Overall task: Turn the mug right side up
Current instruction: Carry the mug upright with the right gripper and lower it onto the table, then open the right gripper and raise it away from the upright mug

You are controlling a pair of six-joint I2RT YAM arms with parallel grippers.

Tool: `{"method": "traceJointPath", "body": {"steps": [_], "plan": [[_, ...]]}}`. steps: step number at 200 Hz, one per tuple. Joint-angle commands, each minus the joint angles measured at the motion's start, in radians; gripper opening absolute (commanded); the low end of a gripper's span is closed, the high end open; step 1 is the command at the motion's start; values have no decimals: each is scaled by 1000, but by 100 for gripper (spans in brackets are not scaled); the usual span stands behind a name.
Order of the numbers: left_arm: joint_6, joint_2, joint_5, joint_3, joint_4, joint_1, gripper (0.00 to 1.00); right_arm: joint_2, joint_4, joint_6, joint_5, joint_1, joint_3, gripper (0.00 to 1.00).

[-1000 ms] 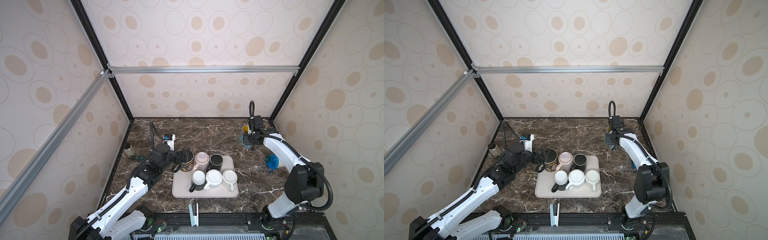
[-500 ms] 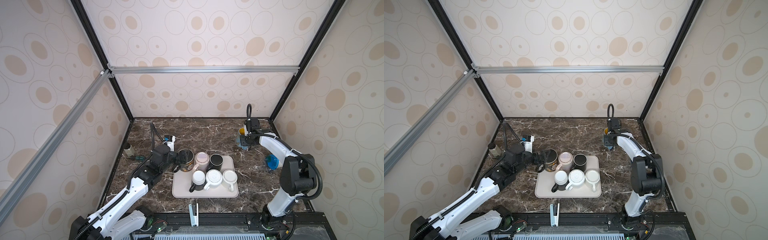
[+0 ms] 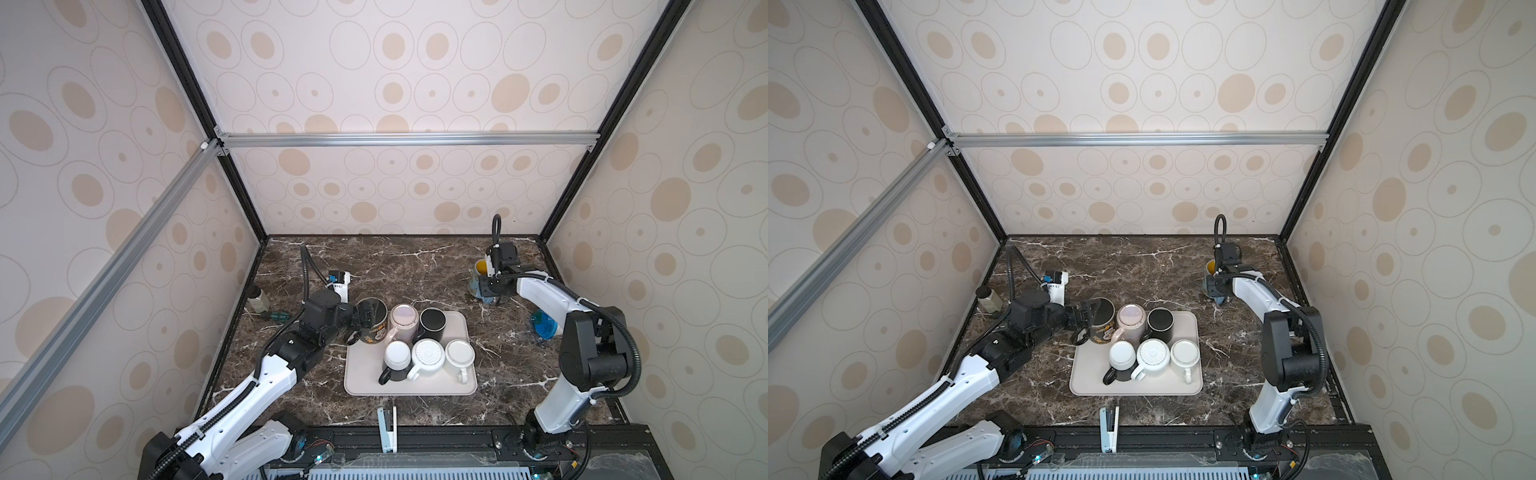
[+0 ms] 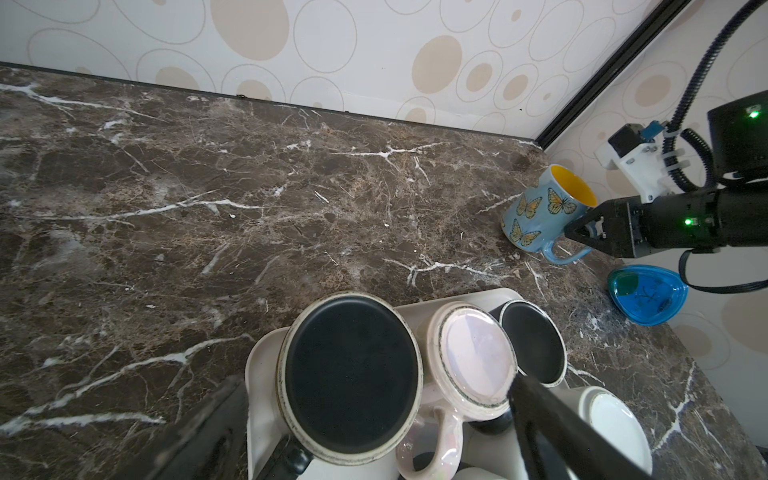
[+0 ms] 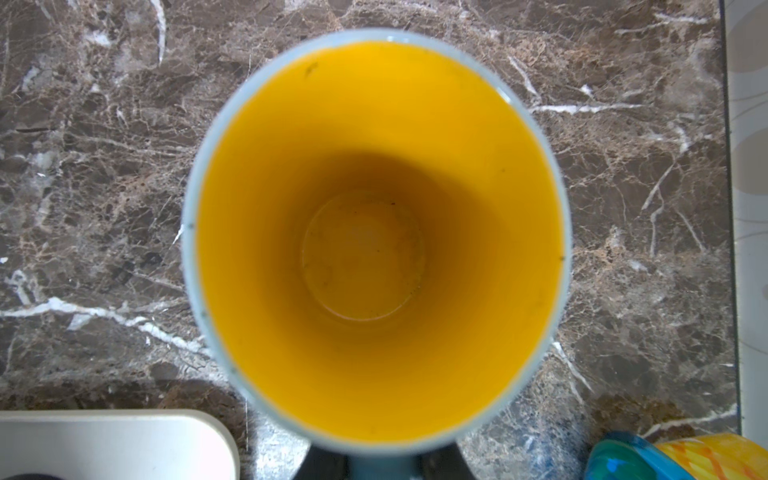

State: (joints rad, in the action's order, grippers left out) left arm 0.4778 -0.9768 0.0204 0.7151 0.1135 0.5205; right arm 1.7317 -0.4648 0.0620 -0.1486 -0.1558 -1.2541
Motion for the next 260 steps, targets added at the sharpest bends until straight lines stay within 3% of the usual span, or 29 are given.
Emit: {"method": "traceJointPath", "body": {"steps": [1, 78, 95, 129, 173, 205, 260], "plan": [[-10, 9, -4, -8, 1, -11, 99, -18, 89, -14, -19, -1, 11, 0], [-27, 31, -20, -7, 43, -14, 100, -40, 107, 11, -25, -2, 53, 0], [-28, 40, -22, -12, 48, -13, 100, -46, 105, 20, -22, -1, 63, 6], [-30, 51, -27, -21, 51, -15, 100, -59, 106, 39, -15, -3, 84, 28], [-32, 59, -20, -20, 62, -16, 100, -99, 80, 61, -20, -9, 100, 44], [-41, 74, -25, -5, 105, -14, 100, -186, 13, 91, -47, -21, 107, 51], [-70, 41, -29, 39, 261, -14, 97, -490, -118, 147, -75, -116, 148, 52]]}}
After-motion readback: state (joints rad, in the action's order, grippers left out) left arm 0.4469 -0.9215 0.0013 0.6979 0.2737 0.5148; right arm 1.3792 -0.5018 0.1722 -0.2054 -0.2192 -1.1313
